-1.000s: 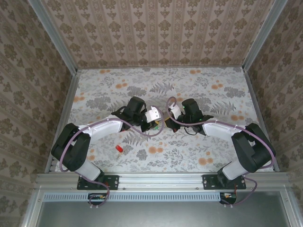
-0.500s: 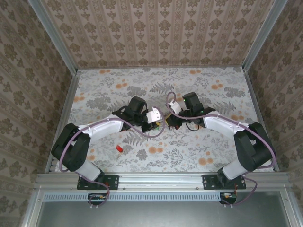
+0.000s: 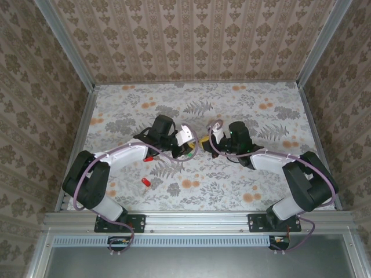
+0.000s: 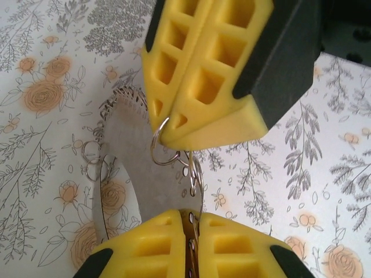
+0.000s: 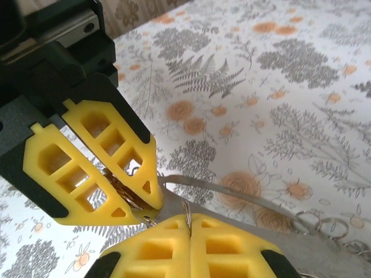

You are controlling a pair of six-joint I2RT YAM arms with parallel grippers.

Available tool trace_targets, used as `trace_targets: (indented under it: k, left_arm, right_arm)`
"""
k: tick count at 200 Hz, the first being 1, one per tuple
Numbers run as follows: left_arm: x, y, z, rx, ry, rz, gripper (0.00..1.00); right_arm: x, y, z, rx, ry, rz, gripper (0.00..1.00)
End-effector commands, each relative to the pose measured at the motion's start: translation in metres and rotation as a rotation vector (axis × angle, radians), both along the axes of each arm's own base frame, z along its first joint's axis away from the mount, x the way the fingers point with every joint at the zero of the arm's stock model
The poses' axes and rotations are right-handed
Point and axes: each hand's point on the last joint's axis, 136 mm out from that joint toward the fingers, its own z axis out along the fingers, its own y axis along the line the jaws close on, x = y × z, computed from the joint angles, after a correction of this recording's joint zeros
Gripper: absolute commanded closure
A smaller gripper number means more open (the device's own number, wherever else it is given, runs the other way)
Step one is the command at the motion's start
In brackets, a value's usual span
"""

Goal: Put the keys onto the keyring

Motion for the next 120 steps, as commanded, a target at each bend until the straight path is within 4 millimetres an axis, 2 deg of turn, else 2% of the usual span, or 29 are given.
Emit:
trace_targets:
  k: [1,10,27,49,62,72,92,120]
  left_arm:
    - [-0.034,-0.017,0.023,-0.156,0.164,-0.121,0.90]
    - [-0.034,-0.017,0.028,-0.174,0.183,-0.123,0.81]
    - [-0.034,-0.014,0.045,-0.231,0.205,-0.132,0.78]
    - [-0.025,-0.004,0.083,-0.351,0.182,-0.111,0.63]
    - [-0.019,0.007,0.098,-0.394,0.160,-0.095,0.61]
    - [-0.011,0.015,0.097,-0.385,0.150,-0.061,0.61]
    - [0.003,0.026,0.078,-0.336,0.139,-0.018,0.62]
    - [0.018,0.017,0.073,-0.350,0.121,-0.058,0.63]
  right_arm:
    - [0.010,0.005,0.010,0.052,-0.100,-0.026,1.00]
    - [0.010,0.005,0.008,0.051,-0.115,-0.022,1.00]
    - [0.005,0.006,0.003,0.047,-0.157,0.025,1.00]
    - [-0.004,0.002,-0.001,0.024,-0.208,0.117,1.00]
    - [-0.009,-0.001,0.000,0.033,-0.229,0.176,1.00]
    - [-0.014,-0.002,0.001,0.031,-0.261,0.234,1.00]
    - [-0.020,-0.003,0.002,0.036,-0.286,0.312,1.00]
    - [-0.024,-0.005,0.007,0.049,-0.324,0.376,1.00]
